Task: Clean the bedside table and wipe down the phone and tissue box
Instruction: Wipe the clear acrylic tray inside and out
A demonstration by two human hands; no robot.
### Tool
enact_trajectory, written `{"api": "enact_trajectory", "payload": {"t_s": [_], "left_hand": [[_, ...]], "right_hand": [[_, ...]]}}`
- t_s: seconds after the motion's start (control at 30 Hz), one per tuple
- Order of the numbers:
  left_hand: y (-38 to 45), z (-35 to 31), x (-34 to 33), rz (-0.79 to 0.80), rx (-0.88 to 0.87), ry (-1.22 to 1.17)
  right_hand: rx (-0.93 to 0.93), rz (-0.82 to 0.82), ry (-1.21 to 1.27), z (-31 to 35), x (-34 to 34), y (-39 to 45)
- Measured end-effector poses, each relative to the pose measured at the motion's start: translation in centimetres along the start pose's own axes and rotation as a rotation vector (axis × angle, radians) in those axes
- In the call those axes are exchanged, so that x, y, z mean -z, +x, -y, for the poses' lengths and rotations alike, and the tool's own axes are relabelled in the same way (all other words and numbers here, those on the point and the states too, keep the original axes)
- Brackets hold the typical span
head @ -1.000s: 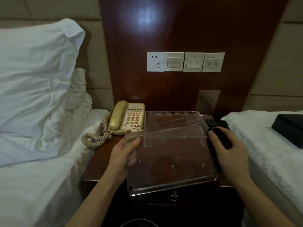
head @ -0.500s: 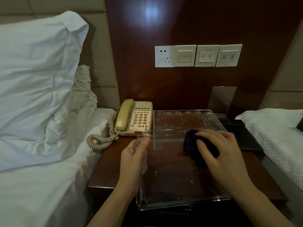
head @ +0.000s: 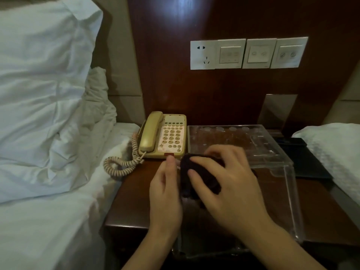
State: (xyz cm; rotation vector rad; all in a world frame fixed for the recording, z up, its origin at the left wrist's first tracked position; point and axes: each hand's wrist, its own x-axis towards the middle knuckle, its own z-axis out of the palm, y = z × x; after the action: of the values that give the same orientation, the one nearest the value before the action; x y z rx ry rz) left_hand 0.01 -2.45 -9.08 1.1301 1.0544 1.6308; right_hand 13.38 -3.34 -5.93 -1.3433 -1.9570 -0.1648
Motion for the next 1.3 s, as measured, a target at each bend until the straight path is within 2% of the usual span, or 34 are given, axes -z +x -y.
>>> {"api": "enact_trajectory", "payload": {"t_s": [0.1, 0.2, 0.3, 0.43, 0.53, 0.63, 0.77, 0.9, 1.03, 1.17, 1.3], "left_hand": [[0.1, -0.2, 0.0, -0.029, 0.02, 0.051], [0.0, 0.1, 0.0, -0.031, 0.064, 0.036], [-0.3, 0.2, -0.1, -0.025, 0.006, 0.089], [-0.5, 0.0, 0.1, 0.01, -0.026, 0.1], [-0.5, -0.5, 0.2, 0.023, -0.045, 0.099], [-0.4, -1.2, 0.0, 0.017, -0.047, 0.096], [-0.1, -0.6, 0.4, -0.001, 0.006, 0.08], [-0.1, -0.7, 0.4, 0.023, -0.014, 0.069], [-0.7, -0.7, 0.2, 0.061, -0.006, 0.076], [-0.9, -0.4, 0.2, 0.052, -0.04, 0.097], [-0.9, -0.5, 0.3, 0.043, -0.04, 0.123]], "right_hand": [[-0.124, -0.033, -0.057, -2.5, 0.7, 0.0], [-0.169, -0.053, -0.065, -3.8, 1.2, -0.3], [-0.119, -0.058, -0.069, -2.0, 0.6, -0.2], [0.016, 0.041, -0.004, 0.8, -0.4, 0.5], [0.027, 0.064, 0.022, 0.7, -0.1, 0.9], [-0.029, 0.02, 0.019, -1.2, 0.8, 0.7], [-0.201, 0.015, -0.059, -5.8, 2.9, 0.2], [-0.284, -0.067, -0.083, -8.0, 4.1, -0.4], [-0.237, -0.044, -0.124, -5.8, 2.5, -0.5], [-0.049, -0.006, -0.049, -1.6, 0.5, 0.1], [0.023, 0.049, 0.017, -1.6, 0.5, 0.4]]}}
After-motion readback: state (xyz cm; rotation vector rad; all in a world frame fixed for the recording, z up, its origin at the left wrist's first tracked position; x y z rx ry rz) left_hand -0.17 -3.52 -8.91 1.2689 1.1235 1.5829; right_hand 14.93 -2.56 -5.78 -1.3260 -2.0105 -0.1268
